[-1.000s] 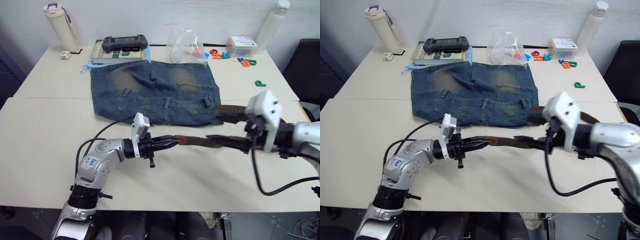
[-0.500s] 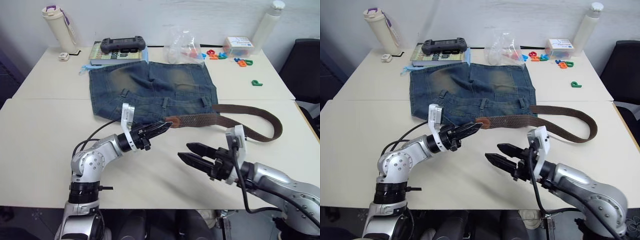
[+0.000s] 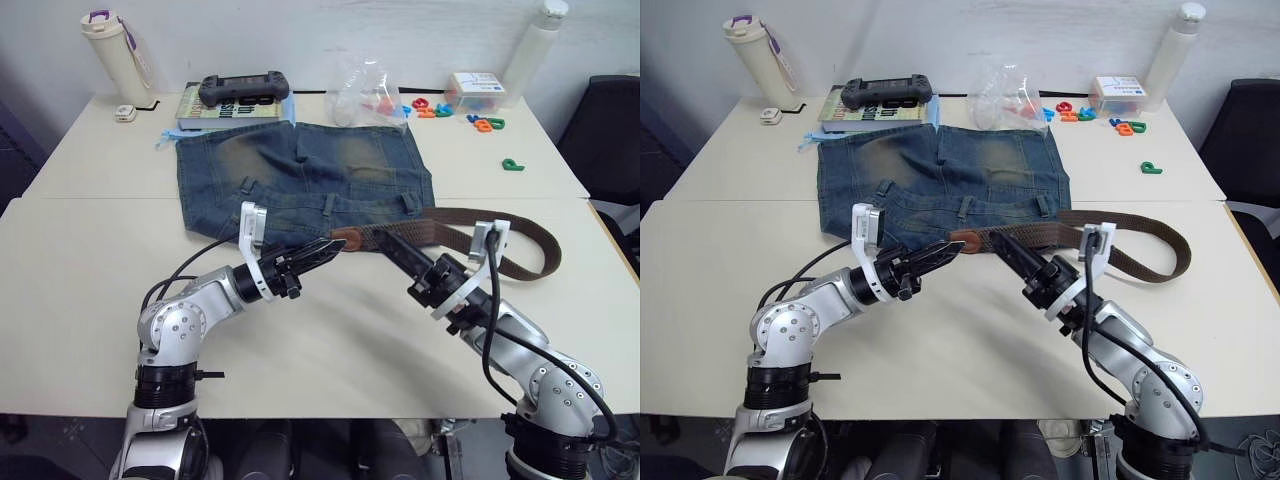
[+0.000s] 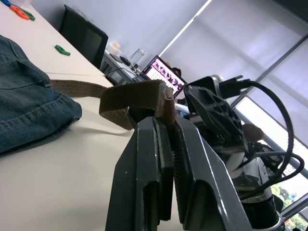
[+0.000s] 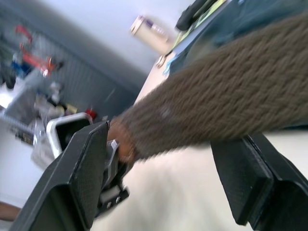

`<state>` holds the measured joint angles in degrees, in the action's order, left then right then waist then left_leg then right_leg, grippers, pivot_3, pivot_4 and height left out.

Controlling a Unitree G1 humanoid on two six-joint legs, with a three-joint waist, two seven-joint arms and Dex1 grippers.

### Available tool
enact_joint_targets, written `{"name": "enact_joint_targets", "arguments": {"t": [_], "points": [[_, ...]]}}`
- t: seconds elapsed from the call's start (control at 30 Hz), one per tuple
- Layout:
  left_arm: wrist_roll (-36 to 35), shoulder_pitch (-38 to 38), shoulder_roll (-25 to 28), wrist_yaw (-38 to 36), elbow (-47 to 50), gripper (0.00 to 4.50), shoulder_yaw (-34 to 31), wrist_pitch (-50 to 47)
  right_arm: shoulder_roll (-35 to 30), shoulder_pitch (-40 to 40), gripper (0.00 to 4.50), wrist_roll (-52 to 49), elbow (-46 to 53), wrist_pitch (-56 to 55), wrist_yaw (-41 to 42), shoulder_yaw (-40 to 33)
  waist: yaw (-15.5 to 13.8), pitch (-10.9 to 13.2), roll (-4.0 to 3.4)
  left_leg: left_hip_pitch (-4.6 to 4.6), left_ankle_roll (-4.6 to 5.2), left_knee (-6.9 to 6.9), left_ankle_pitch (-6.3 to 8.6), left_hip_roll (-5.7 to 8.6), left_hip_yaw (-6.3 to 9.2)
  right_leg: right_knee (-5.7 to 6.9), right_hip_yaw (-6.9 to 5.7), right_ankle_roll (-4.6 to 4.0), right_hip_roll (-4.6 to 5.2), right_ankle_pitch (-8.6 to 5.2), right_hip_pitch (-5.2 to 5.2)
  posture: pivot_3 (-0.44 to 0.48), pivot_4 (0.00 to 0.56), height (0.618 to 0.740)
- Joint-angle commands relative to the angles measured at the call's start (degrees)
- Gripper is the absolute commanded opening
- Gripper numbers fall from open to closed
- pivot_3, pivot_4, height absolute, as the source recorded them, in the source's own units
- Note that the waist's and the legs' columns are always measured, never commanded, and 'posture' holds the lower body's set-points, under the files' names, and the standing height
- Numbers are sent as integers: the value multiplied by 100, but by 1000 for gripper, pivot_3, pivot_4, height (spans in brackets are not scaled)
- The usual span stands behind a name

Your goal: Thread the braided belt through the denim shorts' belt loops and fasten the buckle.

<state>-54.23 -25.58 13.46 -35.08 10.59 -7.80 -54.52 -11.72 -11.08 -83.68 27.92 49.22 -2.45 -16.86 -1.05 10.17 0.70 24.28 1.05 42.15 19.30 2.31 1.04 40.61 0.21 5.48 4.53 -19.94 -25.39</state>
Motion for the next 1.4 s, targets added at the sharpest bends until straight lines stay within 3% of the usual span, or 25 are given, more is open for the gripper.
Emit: {"name": "enact_joint_targets", "arguments": {"t": [0.03, 0.3, 0.4, 0.47, 0.5, 0.6, 0.8, 0.93, 1.03, 1.07, 1.27, 1.33, 1.4], "points": [[-219, -6, -38, 46, 192, 0, -42, 13, -20, 14, 3547, -323, -8, -431, -75, -156, 10, 0, 0, 0, 0, 0, 0, 0, 0, 1, 0, 0, -1, 0, 0, 0, 150, 667], [-218, -5, 19, 49, 172, 0, -28, 24, -84, 135, 3547, -533, 2, -768, -131, -49, 60, 0, 0, 0, 11, 0, 3, 0, 0, 4, 1, 0, -1, 0, 0, 0, 150, 667], [-218, -6, 17, 58, 166, 0, -28, 22, -96, 169, 2757, -535, 28, -847, -127, 4, 94, 0, 0, 0, 17, 0, 6, 0, 0, 5, 1, 0, 0, 0, 0, 0, 150, 667], [-215, -8, 12, 68, 161, 0, -24, 21, -107, 183, 1861, -529, 39, -889, -126, 31, 109, 0, 0, 0, 18, 0, 5, 0, 0, 5, 1, 0, 0, 0, 0, 0, 150, 667], [-210, -8, 12, 68, 160, 0, -19, 24, -111, 185, 1207, -517, 44, -916, -124, 43, 112, 0, 0, 0, 18, 0, 5, 0, -1, 6, 1, 0, 0, 0, 0, 0, 150, 667], [-213, -13, 13, 86, 159, 0, -12, 9, -123, 193, 55, -476, 51, -990, -130, 75, 112, 0, 0, -1, 21, 0, 7, -1, 0, 6, 1, 0, -1, 0, 0, 0, 150, 667], [-91, -20, 43, 101, 185, 0, 68, 82, -168, 180, 55, -420, 39, -1077, -165, 108, 110, 0, 0, -1, 23, 0, 8, 0, 0, 6, 2, 0, 0, 0, 0, 0, 150, 667], [111, -43, 151, -66, 230, 1622, 209, 263, -172, 120, 0, -365, 21, -1200, -271, 58, 110, 0, 0, -1, 23, 0, 8, 0, 0, 6, 2, 0, 0, 0, 0, 0, 150, 667], [730, -45, 465, -286, 255, 3004, 503, 763, -242, 118, 0, -406, -19, -1361, -439, -124, 110, 0, 0, -1, 22, -1, 8, 0, 0, 5, 2, 0, 0, 0, -1, 0, 150, 667], [1031, -31, 644, -450, 204, 3219, 635, 1044, -277, 123, 0, -454, -33, -1413, -504, -207, 110, 0, -1, -1, 22, -1, 8, 0, 0, 6, 2, 0, 0, 0, -1, 0, 150, 667], [2784, -170, 1260, -1009, -702, 3219, 1153, 3164, -533, 160, 0, -713, -106, -1609, -785, -577, 97, 1, -3, -1, 28, -4, 11, 0, -2, 4, 4, -2, 1, -1, -2, 0, 150, 667], [4200, -494, 1415, -617, -1652, 3219, 1583, 4981, -623, 185, 0, -830, -74, -1658, -809, -673, 82, 1, -2, -1, 35, -4, 15, 0, -2, 3, 4, -2, 1, -1, -2, 0, 150, 667], [5011, -778, 1421, -242, -2428, 3219, 1786, 6125, -680, 206, 0, -908, -38, -1697, -825, -698, 42, 1, -2, 3, 39, -4, 14, 0, -3, 1, 2, -2, 2, -1, -3, 0, 150, 667]]}}
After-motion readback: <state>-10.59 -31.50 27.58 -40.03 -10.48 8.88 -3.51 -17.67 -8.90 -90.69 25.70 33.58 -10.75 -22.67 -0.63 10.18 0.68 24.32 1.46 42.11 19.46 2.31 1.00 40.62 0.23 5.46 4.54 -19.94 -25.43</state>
